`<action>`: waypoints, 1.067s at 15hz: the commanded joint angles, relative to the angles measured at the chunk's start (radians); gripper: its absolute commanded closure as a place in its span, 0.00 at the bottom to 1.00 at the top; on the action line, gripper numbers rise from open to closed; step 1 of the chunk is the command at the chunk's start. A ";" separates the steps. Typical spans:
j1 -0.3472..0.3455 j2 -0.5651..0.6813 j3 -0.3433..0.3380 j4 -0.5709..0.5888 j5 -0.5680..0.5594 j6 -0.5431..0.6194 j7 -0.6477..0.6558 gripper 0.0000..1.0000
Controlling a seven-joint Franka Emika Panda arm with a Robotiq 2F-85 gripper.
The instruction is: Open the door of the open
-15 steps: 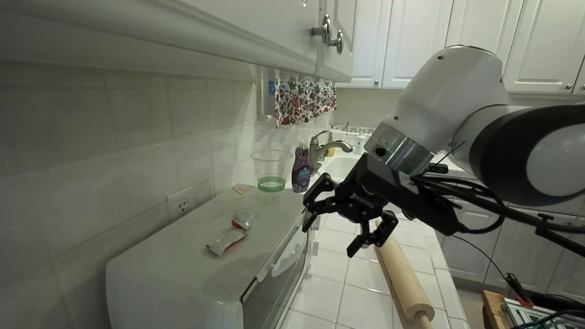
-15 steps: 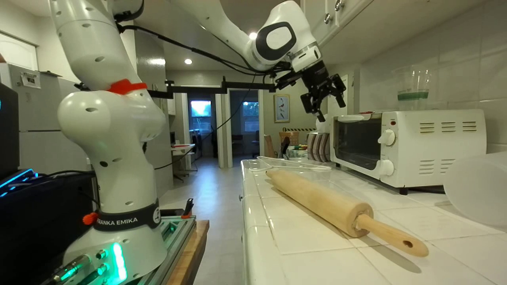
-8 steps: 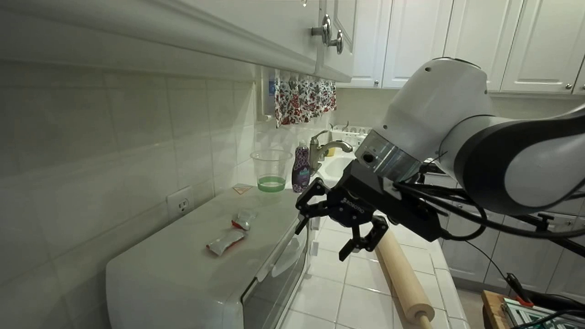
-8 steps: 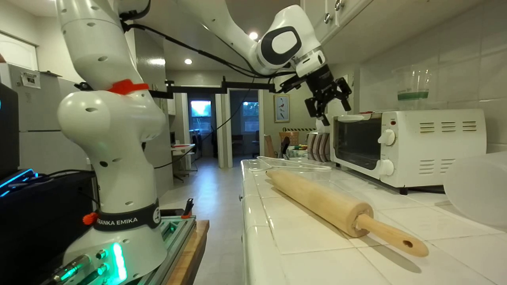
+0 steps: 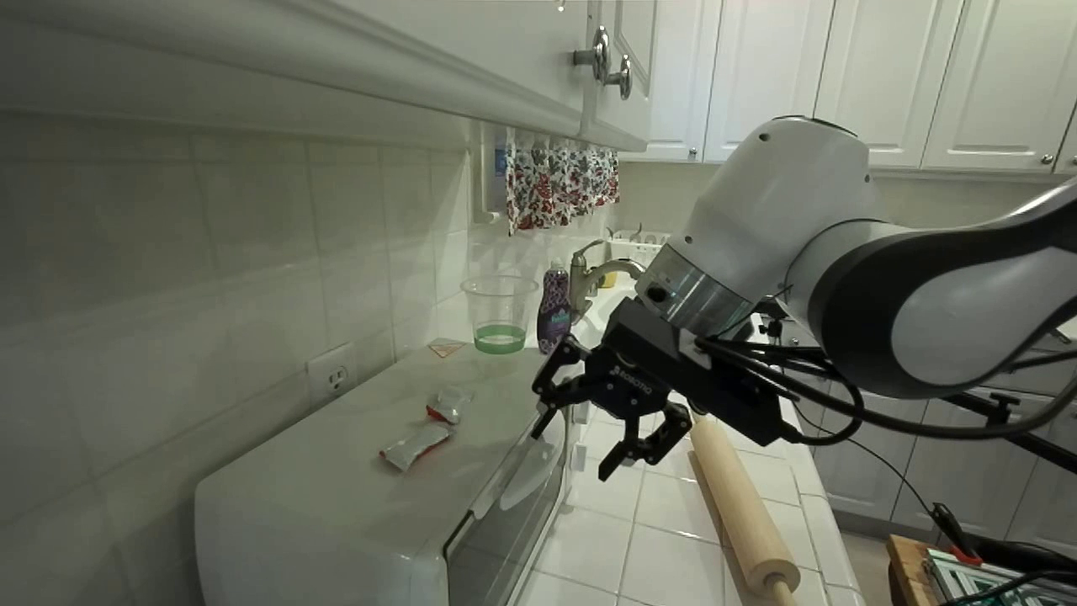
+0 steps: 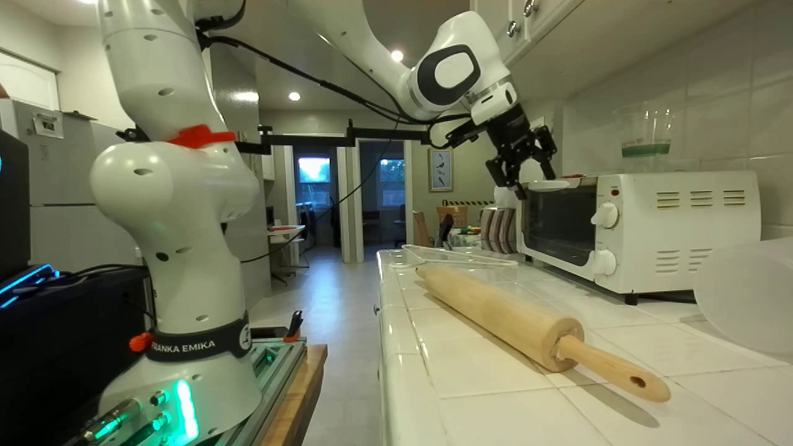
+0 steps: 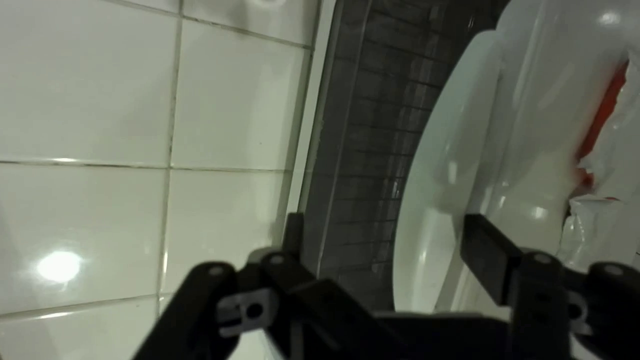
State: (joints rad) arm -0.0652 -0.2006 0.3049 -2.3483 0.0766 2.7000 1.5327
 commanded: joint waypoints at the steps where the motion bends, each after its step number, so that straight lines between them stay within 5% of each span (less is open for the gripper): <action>1: 0.021 0.041 -0.016 0.035 -0.050 0.026 0.098 0.26; 5: 0.031 0.043 -0.021 0.039 -0.045 0.025 0.098 0.46; 6: 0.034 0.041 -0.022 0.038 -0.044 0.023 0.098 0.41; 7: 0.040 0.036 -0.024 0.039 -0.036 0.014 0.095 0.46; 12: 0.071 0.009 -0.032 0.001 -0.001 0.000 0.081 0.24; 16: 0.077 -0.003 -0.036 -0.024 -0.009 -0.002 0.087 0.35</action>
State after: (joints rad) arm -0.0179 -0.1921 0.2837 -2.3382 0.0701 2.6956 1.5604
